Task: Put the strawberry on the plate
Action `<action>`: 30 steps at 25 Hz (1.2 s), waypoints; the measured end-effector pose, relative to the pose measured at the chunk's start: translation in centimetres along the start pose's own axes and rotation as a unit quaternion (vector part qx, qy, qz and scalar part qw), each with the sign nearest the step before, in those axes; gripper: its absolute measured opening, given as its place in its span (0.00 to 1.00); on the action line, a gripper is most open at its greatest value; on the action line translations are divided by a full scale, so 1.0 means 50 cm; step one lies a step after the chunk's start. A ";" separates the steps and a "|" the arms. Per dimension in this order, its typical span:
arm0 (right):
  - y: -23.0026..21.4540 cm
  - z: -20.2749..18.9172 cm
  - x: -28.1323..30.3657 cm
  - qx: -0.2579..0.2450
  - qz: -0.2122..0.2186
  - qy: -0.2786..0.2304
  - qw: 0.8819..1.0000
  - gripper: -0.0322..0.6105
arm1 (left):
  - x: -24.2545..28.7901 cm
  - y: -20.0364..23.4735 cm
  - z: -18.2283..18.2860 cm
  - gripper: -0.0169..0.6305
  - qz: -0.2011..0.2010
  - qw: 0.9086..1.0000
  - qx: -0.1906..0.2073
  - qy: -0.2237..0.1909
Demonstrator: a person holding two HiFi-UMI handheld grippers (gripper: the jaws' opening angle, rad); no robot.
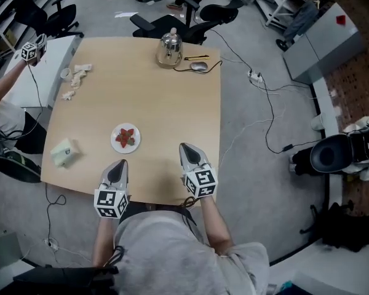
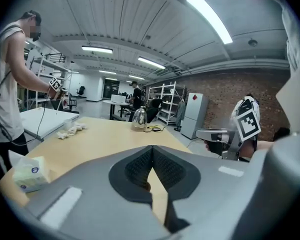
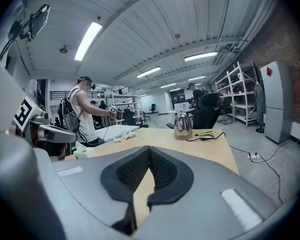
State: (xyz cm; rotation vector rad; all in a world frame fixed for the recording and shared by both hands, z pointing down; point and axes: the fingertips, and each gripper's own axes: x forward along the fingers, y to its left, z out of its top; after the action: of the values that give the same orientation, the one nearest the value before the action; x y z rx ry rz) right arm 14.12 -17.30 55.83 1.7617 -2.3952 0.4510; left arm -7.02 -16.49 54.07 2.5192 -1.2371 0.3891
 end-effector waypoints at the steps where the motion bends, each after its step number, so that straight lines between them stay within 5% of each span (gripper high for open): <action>1: -0.009 0.003 -0.015 0.003 -0.007 -0.004 1.000 0.06 | 0.008 -0.014 0.004 0.05 -0.009 1.000 0.004 -0.002; 11: -0.097 0.000 -0.155 0.036 -0.086 -0.035 0.995 0.06 | 0.069 -0.145 0.017 0.05 -0.076 0.997 0.031 -0.011; 30: -0.139 -0.016 -0.242 0.035 -0.114 -0.045 0.992 0.06 | 0.087 -0.164 0.030 0.05 -0.065 0.996 0.045 -0.030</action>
State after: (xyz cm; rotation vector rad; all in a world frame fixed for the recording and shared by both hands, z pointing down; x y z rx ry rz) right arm 24.40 -7.96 54.31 2.0965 -2.2213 0.4396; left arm 2.26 -15.42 53.06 2.6877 -1.0913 0.3482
